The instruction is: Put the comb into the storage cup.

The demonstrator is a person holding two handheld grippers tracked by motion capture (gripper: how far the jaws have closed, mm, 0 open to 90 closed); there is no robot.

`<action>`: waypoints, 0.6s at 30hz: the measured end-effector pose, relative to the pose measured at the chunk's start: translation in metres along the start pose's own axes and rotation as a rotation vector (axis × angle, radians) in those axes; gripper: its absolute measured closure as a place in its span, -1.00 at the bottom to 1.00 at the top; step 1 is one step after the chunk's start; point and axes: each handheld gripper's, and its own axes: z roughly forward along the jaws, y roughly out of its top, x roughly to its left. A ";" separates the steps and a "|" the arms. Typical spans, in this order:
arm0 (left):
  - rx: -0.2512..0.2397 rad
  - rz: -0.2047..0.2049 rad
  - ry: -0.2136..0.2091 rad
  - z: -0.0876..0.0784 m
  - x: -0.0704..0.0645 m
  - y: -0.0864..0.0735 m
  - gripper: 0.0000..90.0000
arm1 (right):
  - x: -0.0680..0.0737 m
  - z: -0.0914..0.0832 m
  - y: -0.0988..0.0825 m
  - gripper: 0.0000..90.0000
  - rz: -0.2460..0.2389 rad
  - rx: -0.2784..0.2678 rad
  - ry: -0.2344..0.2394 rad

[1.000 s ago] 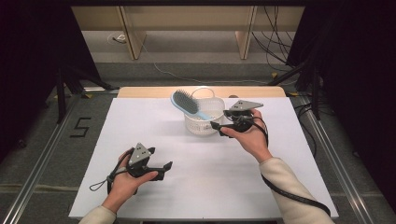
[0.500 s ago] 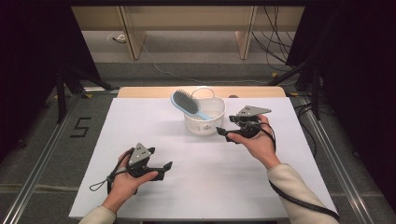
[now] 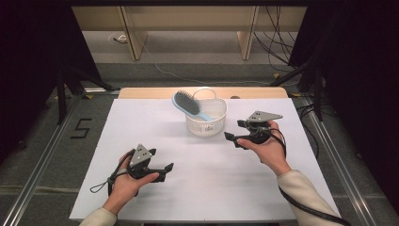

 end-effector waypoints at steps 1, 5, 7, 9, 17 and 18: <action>0.001 0.001 0.000 0.000 0.000 0.000 -0.74 | 0.000 -0.001 -0.001 -0.47 -0.003 0.002 0.000; 0.001 0.000 0.001 -0.001 0.000 0.000 -0.74 | 0.000 -0.003 -0.004 -0.49 -0.007 0.007 0.002; 0.001 0.002 0.000 -0.001 0.000 0.000 -0.74 | 0.000 -0.004 -0.006 -0.49 -0.009 0.006 0.004; 0.001 0.002 0.000 -0.001 0.000 0.000 -0.74 | 0.000 -0.005 -0.007 -0.49 -0.011 0.006 0.004; 0.000 0.004 0.000 -0.001 0.001 0.000 -0.74 | 0.001 -0.012 -0.013 -0.50 -0.021 0.011 0.004; 0.001 0.004 0.001 -0.001 0.001 0.000 -0.74 | 0.002 -0.013 -0.014 -0.51 -0.022 0.012 0.005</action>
